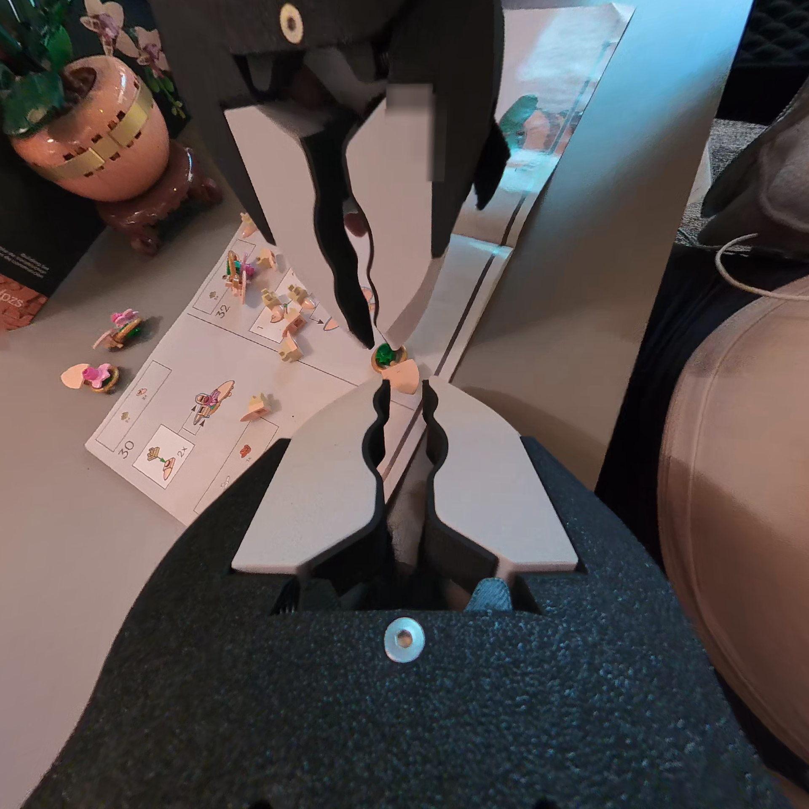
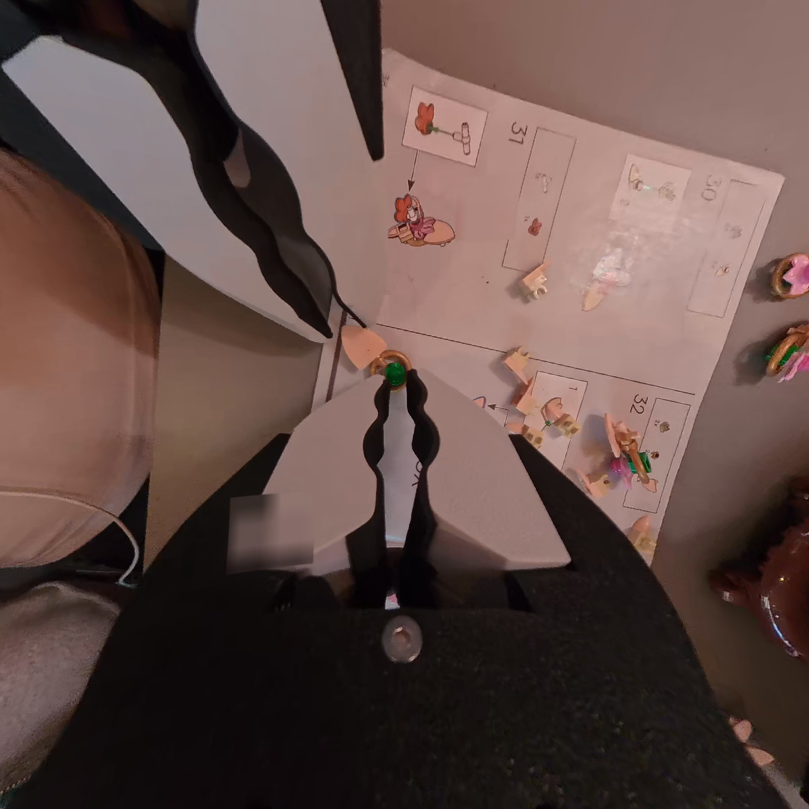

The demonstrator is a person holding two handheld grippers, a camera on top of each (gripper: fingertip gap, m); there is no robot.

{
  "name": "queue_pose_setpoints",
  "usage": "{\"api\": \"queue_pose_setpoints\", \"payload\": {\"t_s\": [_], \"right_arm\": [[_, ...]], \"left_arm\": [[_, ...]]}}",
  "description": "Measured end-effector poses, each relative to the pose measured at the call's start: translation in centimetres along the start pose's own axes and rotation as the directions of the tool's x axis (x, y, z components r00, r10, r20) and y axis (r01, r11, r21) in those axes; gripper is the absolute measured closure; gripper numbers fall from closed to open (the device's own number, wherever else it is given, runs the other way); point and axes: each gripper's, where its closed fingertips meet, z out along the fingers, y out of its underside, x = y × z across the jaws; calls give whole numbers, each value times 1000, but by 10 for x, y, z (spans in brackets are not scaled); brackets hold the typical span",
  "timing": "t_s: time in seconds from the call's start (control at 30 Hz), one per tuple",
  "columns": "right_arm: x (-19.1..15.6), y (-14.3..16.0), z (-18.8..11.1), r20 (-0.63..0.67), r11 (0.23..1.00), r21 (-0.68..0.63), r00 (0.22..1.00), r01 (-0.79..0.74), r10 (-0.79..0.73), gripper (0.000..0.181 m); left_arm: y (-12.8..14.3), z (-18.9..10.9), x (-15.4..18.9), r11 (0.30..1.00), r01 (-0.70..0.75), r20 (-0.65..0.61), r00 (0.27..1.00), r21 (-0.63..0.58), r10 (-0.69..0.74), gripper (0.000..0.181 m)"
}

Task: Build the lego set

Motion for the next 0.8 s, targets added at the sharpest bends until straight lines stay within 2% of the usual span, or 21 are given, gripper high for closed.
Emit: {"api": "queue_pose_setpoints", "payload": {"t_s": [0.23,0.53,0.8], "right_arm": [[-2,0,4,39,999,-24,998,41,-40,174],[-5,4,1,98,983,-58,981,175,-168,175],[-5,3,2,89,986,-62,985,156,-150,175]], "left_arm": [[6,5,-4,999,14,11,1000,-40,-14,166],[9,6,-14,998,18,48,999,-68,-15,166],[10,6,-11,998,-3,35,999,-66,5,169]]}}
